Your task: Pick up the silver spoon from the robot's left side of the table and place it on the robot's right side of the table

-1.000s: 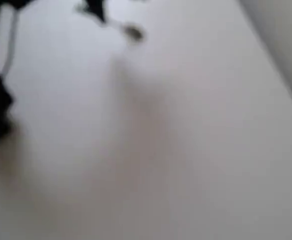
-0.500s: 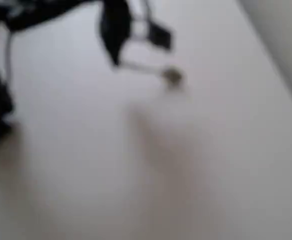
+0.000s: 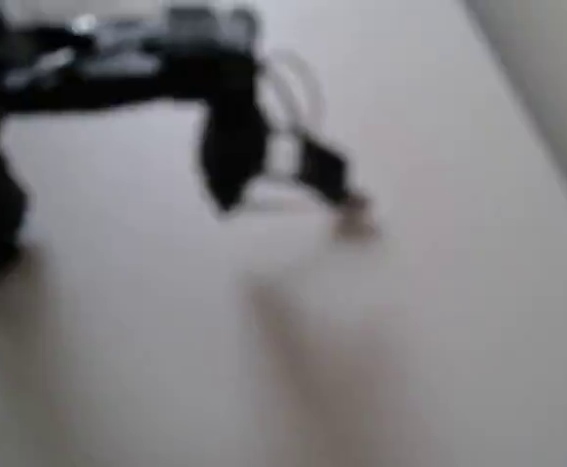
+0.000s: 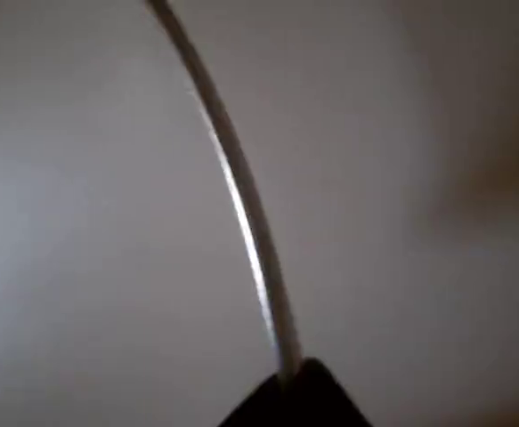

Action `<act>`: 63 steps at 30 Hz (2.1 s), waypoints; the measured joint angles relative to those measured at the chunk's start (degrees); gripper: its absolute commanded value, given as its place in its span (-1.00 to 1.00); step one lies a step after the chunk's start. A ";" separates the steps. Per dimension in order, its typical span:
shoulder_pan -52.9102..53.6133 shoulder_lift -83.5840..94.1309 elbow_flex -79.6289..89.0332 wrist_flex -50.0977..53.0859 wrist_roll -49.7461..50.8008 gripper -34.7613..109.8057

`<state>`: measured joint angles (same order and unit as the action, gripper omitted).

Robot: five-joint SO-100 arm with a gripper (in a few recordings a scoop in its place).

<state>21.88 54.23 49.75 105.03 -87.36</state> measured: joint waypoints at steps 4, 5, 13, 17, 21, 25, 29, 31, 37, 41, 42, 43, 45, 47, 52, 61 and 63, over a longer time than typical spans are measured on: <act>5.36 0.00 0.00 0.00 -4.39 -0.54; 6.77 0.00 0.00 0.00 -5.54 -0.54; 16.79 0.00 0.00 0.00 -14.41 -0.54; 21.09 0.00 0.00 0.00 -18.11 -0.54; 23.20 0.00 0.00 0.00 -19.07 -0.54; 21.97 0.00 0.00 0.00 -16.17 -0.17; 18.11 0.00 0.00 -0.88 -11.43 -0.14; 15.73 0.00 0.00 -3.16 -5.54 -0.14; 6.86 0.35 -0.44 -6.94 23.29 -0.22; 4.83 0.35 -5.01 -8.53 44.74 -0.23; 4.75 0.35 -5.62 -8.61 48.34 -0.23; 4.75 0.26 -6.59 -8.70 51.42 -0.23; 4.83 -0.35 -9.23 -9.14 59.59 -0.23; 5.71 -0.62 -10.55 -9.32 70.05 -0.23; 9.84 -4.39 -11.51 -8.09 92.37 -0.23; 6.94 -13.89 -13.27 -6.94 104.94 -0.28; 5.45 -14.50 -14.15 -7.21 106.08 -0.28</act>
<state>27.33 39.73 35.60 97.82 18.72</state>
